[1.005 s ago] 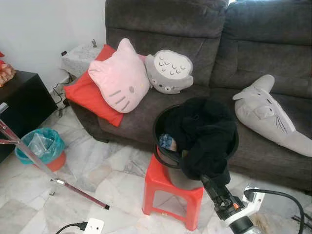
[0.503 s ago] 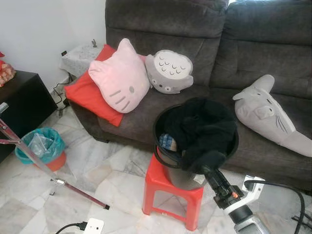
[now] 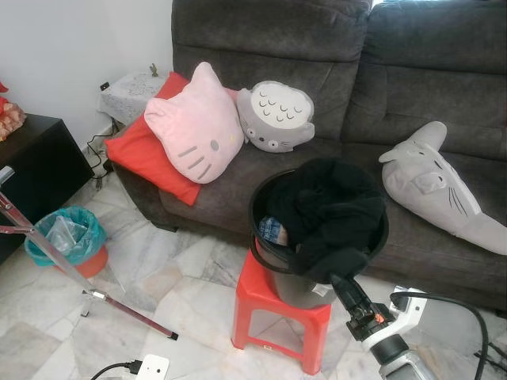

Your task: Hang hanger

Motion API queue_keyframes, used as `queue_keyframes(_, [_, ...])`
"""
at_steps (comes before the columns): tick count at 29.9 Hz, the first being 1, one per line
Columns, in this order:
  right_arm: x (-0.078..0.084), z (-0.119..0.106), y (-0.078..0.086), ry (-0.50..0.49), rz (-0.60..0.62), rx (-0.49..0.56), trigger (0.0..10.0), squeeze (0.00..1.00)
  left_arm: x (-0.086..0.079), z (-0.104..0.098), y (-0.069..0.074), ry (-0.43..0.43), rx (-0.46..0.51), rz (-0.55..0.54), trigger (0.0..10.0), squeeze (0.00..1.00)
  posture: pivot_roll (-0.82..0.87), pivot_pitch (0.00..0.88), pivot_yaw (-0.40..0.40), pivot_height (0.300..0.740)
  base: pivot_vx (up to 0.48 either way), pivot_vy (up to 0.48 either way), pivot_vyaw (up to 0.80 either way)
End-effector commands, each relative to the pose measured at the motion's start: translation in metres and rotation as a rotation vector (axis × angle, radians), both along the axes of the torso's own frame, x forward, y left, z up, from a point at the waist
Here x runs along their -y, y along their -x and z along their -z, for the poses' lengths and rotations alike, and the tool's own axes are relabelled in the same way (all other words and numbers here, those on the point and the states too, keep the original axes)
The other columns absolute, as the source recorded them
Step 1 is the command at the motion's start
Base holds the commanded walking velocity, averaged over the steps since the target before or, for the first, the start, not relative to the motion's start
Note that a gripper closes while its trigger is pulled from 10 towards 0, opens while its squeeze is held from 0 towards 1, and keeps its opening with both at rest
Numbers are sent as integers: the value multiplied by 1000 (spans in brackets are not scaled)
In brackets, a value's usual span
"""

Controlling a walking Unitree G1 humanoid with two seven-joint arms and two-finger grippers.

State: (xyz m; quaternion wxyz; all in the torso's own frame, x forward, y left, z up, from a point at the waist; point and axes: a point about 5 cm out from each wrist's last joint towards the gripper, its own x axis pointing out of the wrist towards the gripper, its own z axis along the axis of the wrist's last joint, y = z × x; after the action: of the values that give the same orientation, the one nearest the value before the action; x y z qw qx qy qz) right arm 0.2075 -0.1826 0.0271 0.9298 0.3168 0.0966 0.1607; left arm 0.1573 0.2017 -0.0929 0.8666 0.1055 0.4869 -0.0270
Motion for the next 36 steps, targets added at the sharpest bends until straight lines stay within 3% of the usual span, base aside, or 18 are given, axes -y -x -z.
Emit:
queue_keyframes(1, [3,2,-1,23,25,-13,10000,0,-2,0,1,-4,-4,-1,10000,0,-75,0,54,740,0,0,0])
queue_keyframes(4, [9,4,-3,51,60,-28,10000,0,-2,0,0,-5,-3,-1,10000,0,-77,0,55,740,0,0,0])
queue_keyframes(9, [4,2,-4,41,9,-7,10000,0,-1,0,0,-6,0,-6,10000,0,-76,0,53,740,0,0,0])
queue_keyframes(10, [0,0,-5,37,-11,9,2000,0,-1,0,-1,-7,1,-6,10000,0,-73,0,52,740,0,0,0])
queue_keyframes(11, [0,0,-5,33,-16,11,0,0,-1,0,-1,-8,2,-7,10000,0,-72,0,51,740,0,0,0])
queue_keyframes(15, [-1,2,-6,60,-13,3,0,0,-1,0,-1,-10,3,-12,10000,0,-72,0,51,740,0,0,0])
queue_keyframes(16, [-1,2,-7,65,-12,2,10000,0,-1,-1,-1,-10,4,-11,10000,0,-70,0,49,740,0,0,0])
queue_keyframes(20, [-1,4,-6,67,-8,-3,10000,0,-1,-1,-1,-9,2,-12,10000,0,-70,0,50,740,0,0,0])
queue_keyframes(21, [-1,4,-6,65,-8,-3,10000,714,-1,0,-1,-9,2,-11,10000,0,-70,0,50,740,0,0,0])
queue_keyframes(22, [-1,4,-6,65,-9,-2,10000,1000,-1,0,-1,-8,1,-12,10000,0,-70,0,50,740,0,0,0])
queue_keyframes(36, [-5,-1,-2,10,-53,45,10000,1000,-3,-1,-2,-16,5,-11,10000,0,-70,0,58,740,0,0,0])
